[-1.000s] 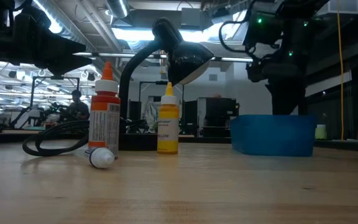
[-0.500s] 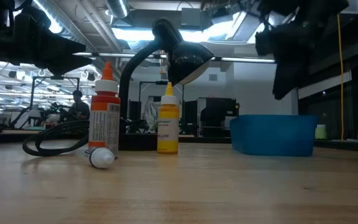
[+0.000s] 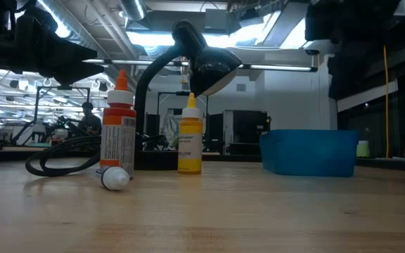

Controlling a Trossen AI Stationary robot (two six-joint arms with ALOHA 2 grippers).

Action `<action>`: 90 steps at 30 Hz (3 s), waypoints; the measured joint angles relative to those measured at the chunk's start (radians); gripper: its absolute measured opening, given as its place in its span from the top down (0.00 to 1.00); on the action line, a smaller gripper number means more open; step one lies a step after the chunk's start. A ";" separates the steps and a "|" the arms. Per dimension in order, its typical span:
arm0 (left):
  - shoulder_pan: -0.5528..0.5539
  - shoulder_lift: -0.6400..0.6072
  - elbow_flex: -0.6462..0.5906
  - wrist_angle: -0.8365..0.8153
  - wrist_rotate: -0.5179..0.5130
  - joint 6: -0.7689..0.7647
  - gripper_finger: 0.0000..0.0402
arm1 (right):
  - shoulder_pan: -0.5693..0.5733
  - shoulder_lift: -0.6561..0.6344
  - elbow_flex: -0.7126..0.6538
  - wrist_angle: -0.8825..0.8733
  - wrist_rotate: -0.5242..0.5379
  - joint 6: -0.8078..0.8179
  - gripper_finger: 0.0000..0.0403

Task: Pick & Place food coloring
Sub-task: Put the small light blue food coloring bottle into the blue bin

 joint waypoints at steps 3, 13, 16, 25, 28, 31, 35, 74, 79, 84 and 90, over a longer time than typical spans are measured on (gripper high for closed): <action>0.000 0.000 0.000 0.000 0.000 0.000 0.14 | 0.067 0.000 0.001 -0.001 -0.024 0.042 0.43; 0.000 0.000 0.000 0.000 0.000 0.000 0.14 | 0.296 0.062 0.172 -0.199 0.034 0.122 0.48; 0.000 0.000 0.000 0.000 0.000 0.000 0.14 | 0.346 0.112 0.241 -0.271 0.044 0.158 0.50; 0.000 0.000 0.000 0.000 0.000 0.000 0.14 | 0.454 0.267 0.392 -0.420 0.089 0.339 0.51; 0.000 0.000 0.000 0.000 0.000 0.000 0.14 | 0.478 0.302 0.394 -0.420 0.088 0.460 0.51; 0.000 0.000 0.000 0.000 0.000 0.000 0.14 | 0.493 0.327 0.390 -0.443 0.089 0.648 0.51; 0.000 0.000 0.000 0.000 0.000 0.000 0.14 | 0.496 0.349 0.352 -0.444 0.104 0.794 0.51; 0.000 0.000 0.000 0.000 0.000 0.000 0.14 | 0.495 0.453 0.134 -0.122 0.000 0.835 0.51; 0.000 0.000 0.000 0.000 0.000 0.000 0.14 | 0.495 0.458 0.134 -0.123 0.000 0.832 0.54; 0.000 0.000 0.000 0.000 0.000 0.000 0.14 | 0.495 0.458 0.134 -0.110 0.000 0.830 0.62; 0.000 0.000 0.000 0.000 0.000 0.000 0.14 | 0.495 0.458 0.134 -0.100 0.000 0.808 0.70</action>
